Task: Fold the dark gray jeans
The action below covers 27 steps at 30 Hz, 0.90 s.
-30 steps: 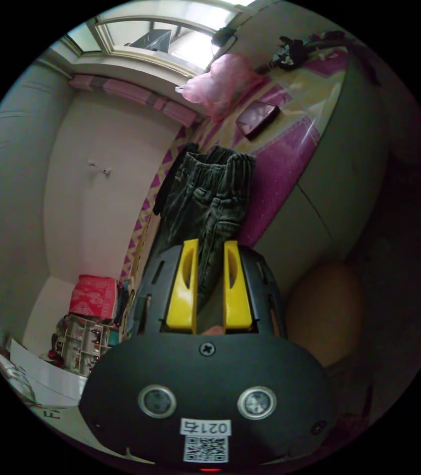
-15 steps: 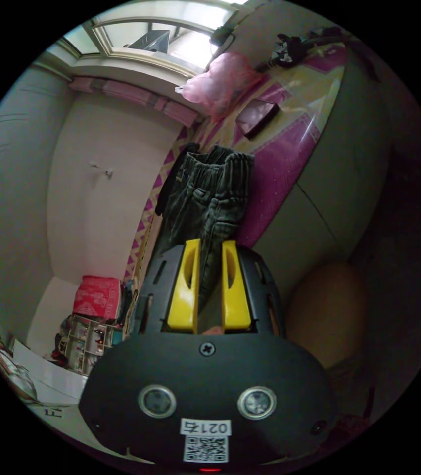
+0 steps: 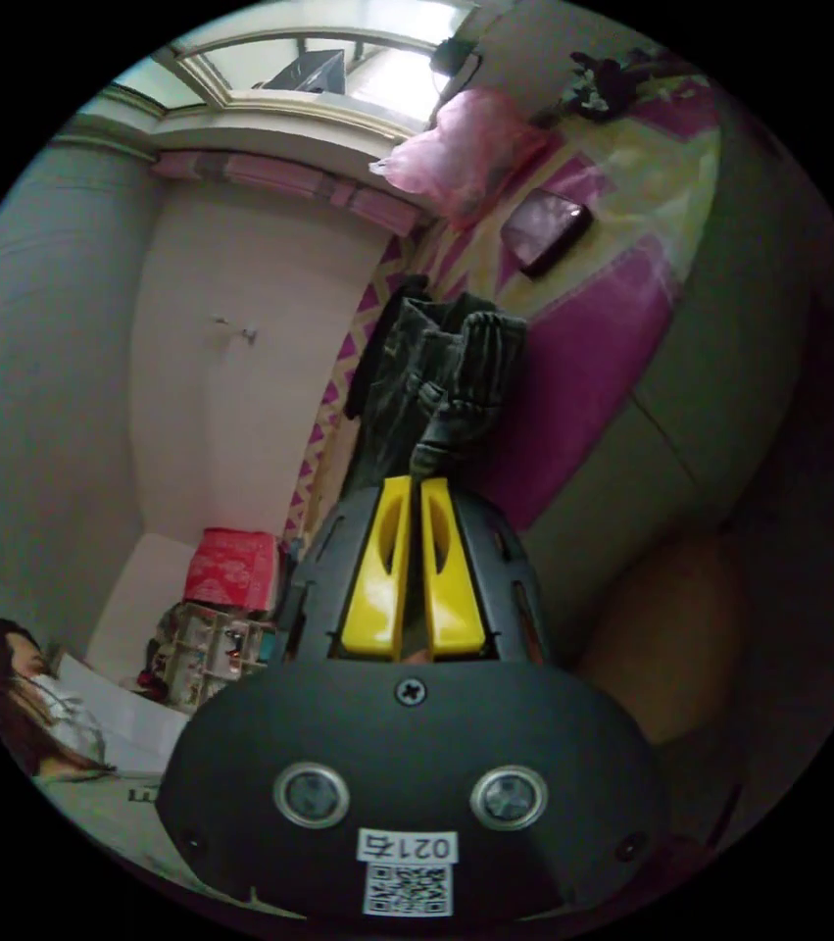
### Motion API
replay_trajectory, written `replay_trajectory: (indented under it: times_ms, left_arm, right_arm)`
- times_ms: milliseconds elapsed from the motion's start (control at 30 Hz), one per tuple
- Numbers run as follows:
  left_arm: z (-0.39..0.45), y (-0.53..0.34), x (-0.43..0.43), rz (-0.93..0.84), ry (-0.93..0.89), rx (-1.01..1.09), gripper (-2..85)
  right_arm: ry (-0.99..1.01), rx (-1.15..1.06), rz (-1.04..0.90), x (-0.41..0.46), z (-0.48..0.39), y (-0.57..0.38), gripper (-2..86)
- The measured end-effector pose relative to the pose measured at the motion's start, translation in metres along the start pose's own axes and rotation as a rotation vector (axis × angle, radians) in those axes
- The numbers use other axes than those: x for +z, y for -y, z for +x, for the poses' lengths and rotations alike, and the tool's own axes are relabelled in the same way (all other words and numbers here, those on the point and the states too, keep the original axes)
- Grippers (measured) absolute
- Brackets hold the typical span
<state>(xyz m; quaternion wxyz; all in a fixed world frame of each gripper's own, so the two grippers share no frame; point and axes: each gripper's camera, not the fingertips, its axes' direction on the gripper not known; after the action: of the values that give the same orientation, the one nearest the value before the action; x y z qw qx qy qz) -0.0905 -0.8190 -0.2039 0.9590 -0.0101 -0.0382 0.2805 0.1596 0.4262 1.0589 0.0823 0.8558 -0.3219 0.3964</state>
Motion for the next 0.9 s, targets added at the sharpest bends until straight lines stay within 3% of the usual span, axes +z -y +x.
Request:
replay_trajectory:
  times_ms: [133,233,433,600,700,767,900]
  left_arm:
    - [0.063,0.055,0.028,-0.046,0.052,0.161,-0.9]
    - [0.111,0.100,0.065,-0.091,0.136,0.264,-0.9]
    - [0.161,0.191,0.198,-0.229,0.311,0.306,-0.5]
    - [0.141,0.229,0.292,-0.313,0.449,0.304,1.8]
    - [0.148,0.232,0.276,-0.236,0.356,0.414,3.7]
    - [0.153,0.226,0.258,-0.191,0.393,0.488,3.3]
    - [0.152,0.208,0.245,-0.215,0.377,0.535,5.3]
  right_arm:
    - [0.280,0.018,-0.062,0.020,-0.029,0.053,-0.2]
    - [0.366,0.027,-0.104,0.059,-0.062,0.101,0.0]
    - [0.198,0.012,-0.147,0.184,-0.108,0.191,1.1]
    - [-0.008,0.055,-0.204,0.285,-0.087,0.223,4.3]
    - [0.065,0.064,-0.185,0.286,-0.077,0.217,5.8]
    - [0.104,-0.006,-0.217,0.277,-0.089,0.206,6.2]
    - [0.123,-0.332,-0.407,0.282,-0.154,0.143,4.2]
